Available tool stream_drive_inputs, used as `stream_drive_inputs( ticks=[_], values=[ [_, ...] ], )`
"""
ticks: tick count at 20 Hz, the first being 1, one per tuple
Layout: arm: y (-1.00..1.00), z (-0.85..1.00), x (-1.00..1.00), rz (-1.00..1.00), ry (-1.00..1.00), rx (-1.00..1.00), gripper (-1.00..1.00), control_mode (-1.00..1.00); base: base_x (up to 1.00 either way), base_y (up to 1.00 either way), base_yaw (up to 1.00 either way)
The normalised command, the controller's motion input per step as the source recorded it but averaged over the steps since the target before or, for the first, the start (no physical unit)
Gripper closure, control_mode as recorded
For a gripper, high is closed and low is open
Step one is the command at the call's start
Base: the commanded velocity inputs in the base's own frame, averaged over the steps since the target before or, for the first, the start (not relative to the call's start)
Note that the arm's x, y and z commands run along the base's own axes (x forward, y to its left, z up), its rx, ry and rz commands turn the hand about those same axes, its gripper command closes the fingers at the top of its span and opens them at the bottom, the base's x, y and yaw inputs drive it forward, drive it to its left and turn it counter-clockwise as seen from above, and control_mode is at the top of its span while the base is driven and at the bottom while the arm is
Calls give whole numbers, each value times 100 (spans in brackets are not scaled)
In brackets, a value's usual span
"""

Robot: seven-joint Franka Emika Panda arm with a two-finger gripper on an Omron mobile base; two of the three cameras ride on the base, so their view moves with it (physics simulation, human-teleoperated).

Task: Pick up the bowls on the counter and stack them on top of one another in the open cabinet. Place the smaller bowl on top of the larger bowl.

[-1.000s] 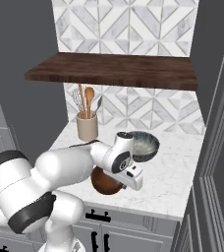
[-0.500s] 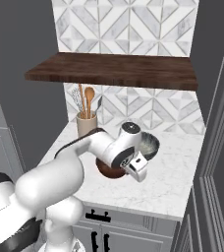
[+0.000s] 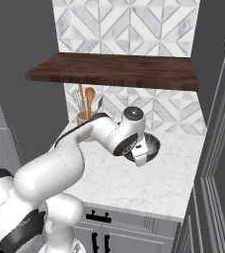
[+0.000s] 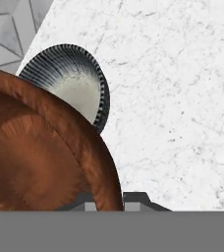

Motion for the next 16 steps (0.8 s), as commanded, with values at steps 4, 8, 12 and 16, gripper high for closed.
stream_drive_inputs(
  ticks=[4, 8, 12, 16],
  values=[
    [-32, 0, 72, -3, 7, 1, 100, -100, 0, 0, 0],
    [-23, -16, 52, 0, 11, 0, 100, -100, 0, 0, 0],
    [-6, -34, 41, 0, 9, 0, 100, -100, 0, 0, 0],
    [0, -43, 44, 0, 7, 0, 100, -100, 0, 0, 0]
  ],
)
